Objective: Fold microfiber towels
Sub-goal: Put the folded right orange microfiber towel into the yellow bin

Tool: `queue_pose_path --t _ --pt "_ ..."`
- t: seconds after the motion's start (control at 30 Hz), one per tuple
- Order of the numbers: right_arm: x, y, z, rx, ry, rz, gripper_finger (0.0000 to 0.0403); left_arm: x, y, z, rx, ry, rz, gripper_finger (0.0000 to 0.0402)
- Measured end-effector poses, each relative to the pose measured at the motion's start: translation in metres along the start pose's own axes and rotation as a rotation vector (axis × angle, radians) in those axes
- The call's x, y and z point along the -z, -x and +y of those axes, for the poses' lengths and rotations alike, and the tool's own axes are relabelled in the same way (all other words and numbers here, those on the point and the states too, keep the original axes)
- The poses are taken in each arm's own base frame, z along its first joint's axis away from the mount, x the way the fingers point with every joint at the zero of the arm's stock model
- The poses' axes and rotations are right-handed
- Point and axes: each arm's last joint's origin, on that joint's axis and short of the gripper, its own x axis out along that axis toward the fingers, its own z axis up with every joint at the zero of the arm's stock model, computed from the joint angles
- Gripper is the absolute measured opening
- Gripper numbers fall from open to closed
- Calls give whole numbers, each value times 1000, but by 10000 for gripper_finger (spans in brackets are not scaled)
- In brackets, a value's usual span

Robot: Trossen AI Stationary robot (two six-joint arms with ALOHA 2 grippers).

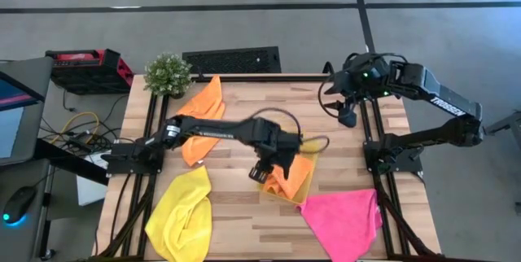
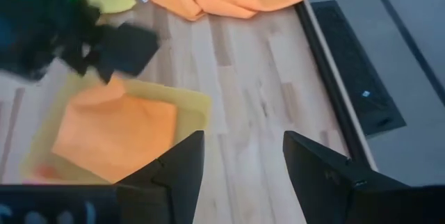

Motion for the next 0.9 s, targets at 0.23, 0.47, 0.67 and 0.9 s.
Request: queue_pose_path --t 0.23,0.47,0.67,0.9 --pt "1 0 4 -18 12 16 221 -5 10 15 -9 62 -112 162" --pt "1 0 3 -14 10 17 221 -11 -43 18 81 20 -73 158" --pt "1 0 3 -13 10 17 221 -10 -58 16 153 -39 -60 158" --pt "1 0 3 -10 10 17 221 -13 -80 6 177 -81 -13 158"
